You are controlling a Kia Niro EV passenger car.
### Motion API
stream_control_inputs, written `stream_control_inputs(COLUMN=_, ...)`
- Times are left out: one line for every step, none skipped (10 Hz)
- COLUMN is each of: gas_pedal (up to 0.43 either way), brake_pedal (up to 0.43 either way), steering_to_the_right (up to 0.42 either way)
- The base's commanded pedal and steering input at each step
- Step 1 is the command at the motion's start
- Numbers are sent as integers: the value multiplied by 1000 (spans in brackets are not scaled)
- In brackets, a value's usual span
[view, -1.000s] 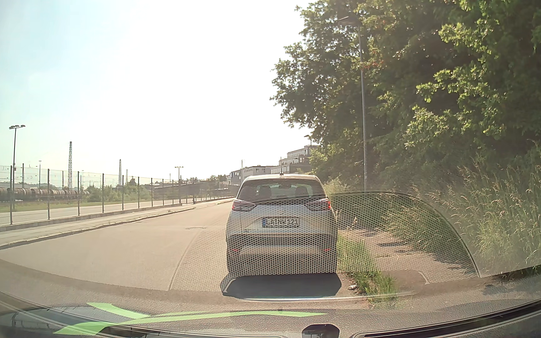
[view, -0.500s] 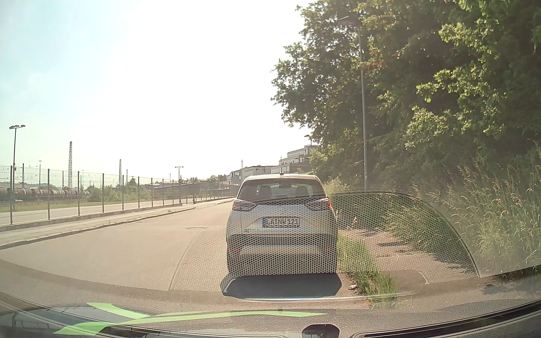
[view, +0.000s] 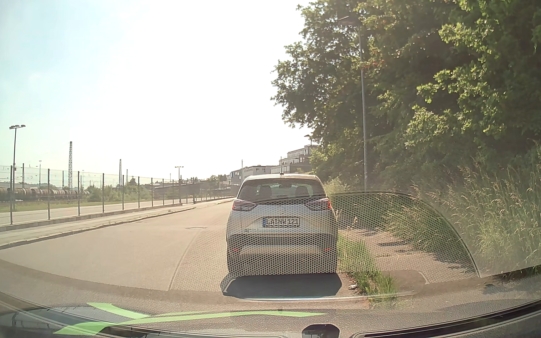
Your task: Follow the waypoints while adhering to traffic rules and regulations
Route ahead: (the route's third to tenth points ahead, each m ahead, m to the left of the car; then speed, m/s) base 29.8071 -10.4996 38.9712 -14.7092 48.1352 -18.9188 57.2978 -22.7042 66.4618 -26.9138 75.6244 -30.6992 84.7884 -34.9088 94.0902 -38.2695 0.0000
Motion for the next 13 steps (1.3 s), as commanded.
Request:
stream_control_inputs(gas_pedal=0, brake_pedal=24, steering_to_the_right=-970)
stream_control_inputs(gas_pedal=0, brake_pedal=0, steering_to_the_right=-970)
stream_control_inputs(gas_pedal=0, brake_pedal=0, steering_to_the_right=-970)
stream_control_inputs(gas_pedal=0, brake_pedal=0, steering_to_the_right=-971)
stream_control_inputs(gas_pedal=0, brake_pedal=0, steering_to_the_right=-971)
stream_control_inputs(gas_pedal=0, brake_pedal=0, steering_to_the_right=-971)
stream_control_inputs(gas_pedal=0, brake_pedal=0, steering_to_the_right=-971)
stream_control_inputs(gas_pedal=0, brake_pedal=0, steering_to_the_right=-971)
stream_control_inputs(gas_pedal=0, brake_pedal=0, steering_to_the_right=-971)
stream_control_inputs(gas_pedal=0, brake_pedal=0, steering_to_the_right=-971)
stream_control_inputs(gas_pedal=0, brake_pedal=0, steering_to_the_right=-971)
stream_control_inputs(gas_pedal=0, brake_pedal=0, steering_to_the_right=-971)
stream_control_inputs(gas_pedal=0, brake_pedal=0, steering_to_the_right=-971)
